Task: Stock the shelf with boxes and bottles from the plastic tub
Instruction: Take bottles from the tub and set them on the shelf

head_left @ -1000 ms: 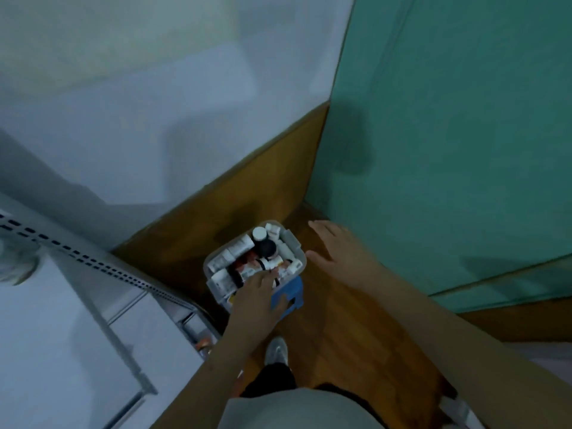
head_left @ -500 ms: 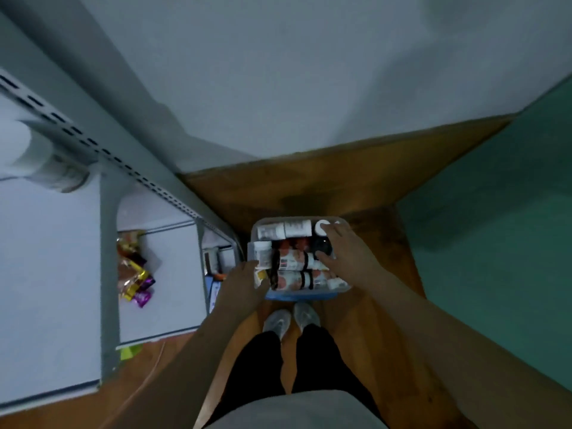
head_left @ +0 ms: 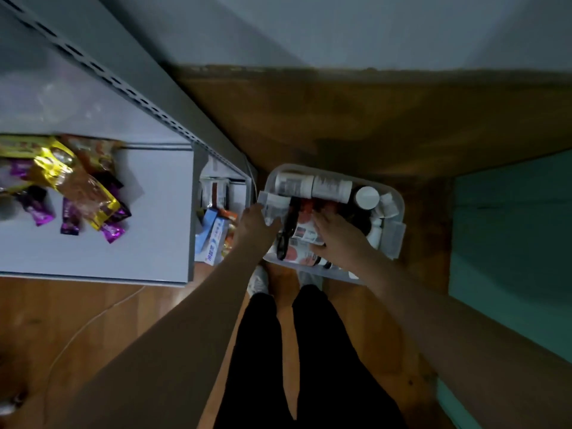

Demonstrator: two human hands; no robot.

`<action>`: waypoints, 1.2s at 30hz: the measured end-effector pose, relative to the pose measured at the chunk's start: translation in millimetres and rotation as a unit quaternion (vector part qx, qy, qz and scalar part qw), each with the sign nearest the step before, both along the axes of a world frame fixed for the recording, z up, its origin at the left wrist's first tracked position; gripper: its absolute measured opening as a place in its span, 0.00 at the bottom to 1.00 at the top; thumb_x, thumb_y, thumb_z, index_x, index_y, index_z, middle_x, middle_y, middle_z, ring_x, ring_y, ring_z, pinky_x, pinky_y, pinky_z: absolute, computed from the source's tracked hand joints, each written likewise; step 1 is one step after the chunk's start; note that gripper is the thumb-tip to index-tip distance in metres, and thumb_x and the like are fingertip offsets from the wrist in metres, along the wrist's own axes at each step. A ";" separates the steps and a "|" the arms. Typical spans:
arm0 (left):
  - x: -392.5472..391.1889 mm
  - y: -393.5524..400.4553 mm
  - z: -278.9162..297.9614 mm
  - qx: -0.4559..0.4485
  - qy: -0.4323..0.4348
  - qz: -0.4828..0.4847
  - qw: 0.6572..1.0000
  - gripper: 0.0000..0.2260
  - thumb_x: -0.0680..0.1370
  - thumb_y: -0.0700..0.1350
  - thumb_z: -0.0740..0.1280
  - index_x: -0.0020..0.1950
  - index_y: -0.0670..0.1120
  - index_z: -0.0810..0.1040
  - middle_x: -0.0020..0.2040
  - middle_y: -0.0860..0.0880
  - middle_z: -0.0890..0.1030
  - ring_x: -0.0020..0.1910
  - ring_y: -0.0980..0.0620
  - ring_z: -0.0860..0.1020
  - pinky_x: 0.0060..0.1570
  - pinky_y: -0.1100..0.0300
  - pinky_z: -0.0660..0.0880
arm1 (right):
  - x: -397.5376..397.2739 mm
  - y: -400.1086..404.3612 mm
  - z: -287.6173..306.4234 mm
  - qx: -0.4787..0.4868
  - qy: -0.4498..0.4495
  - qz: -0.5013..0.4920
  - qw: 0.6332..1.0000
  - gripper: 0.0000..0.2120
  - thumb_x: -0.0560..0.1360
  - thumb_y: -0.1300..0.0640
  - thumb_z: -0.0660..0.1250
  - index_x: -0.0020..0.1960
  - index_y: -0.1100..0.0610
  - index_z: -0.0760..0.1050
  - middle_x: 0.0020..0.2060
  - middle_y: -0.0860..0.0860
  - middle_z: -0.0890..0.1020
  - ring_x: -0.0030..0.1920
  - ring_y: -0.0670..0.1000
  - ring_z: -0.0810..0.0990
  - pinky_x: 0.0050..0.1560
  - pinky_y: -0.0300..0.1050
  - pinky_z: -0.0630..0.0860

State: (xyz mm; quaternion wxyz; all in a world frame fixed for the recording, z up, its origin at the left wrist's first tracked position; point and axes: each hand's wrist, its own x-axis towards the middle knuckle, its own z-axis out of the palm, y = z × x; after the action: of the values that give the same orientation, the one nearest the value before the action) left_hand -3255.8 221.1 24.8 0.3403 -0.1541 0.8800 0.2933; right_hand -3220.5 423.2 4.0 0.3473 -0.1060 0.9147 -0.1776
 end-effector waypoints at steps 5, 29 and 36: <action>-15.1 21.1 -21.6 -0.070 0.021 0.014 0.997 0.28 0.75 0.58 0.70 0.69 0.43 0.71 0.63 0.41 0.73 0.63 0.39 0.73 0.58 0.42 0.75 | -2.6 -6.6 -21.5 0.018 0.029 0.007 0.999 0.34 0.75 0.50 0.69 0.75 0.58 0.59 0.65 0.59 0.71 0.61 0.60 0.73 0.52 0.51 0.74; 36.4 -28.2 182.5 0.121 0.180 0.195 0.957 0.12 0.73 0.48 0.75 0.51 0.50 0.75 0.49 0.50 0.80 0.46 0.54 0.78 0.45 0.59 0.73 | 13.6 -18.0 198.9 -0.346 0.030 -0.269 0.898 0.28 0.74 0.52 0.75 0.70 0.48 0.68 0.58 0.43 0.79 0.54 0.32 0.77 0.51 0.29 0.76; 75.9 -47.1 320.1 0.234 0.295 0.226 0.899 0.15 0.76 0.46 0.72 0.59 0.47 0.72 0.50 0.53 0.79 0.45 0.63 0.77 0.38 0.73 0.74 | 22.5 -75.0 353.3 -0.453 0.166 -0.281 0.830 0.23 0.72 0.44 0.73 0.64 0.40 0.70 0.58 0.41 0.81 0.56 0.39 0.80 0.50 0.35 0.78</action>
State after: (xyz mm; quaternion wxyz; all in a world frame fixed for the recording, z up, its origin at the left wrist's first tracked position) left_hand -3179.9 174.0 344.9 0.0158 -0.1710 0.7879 0.5914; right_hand -3198.0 348.2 357.3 0.0381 -0.0179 0.7660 -0.6414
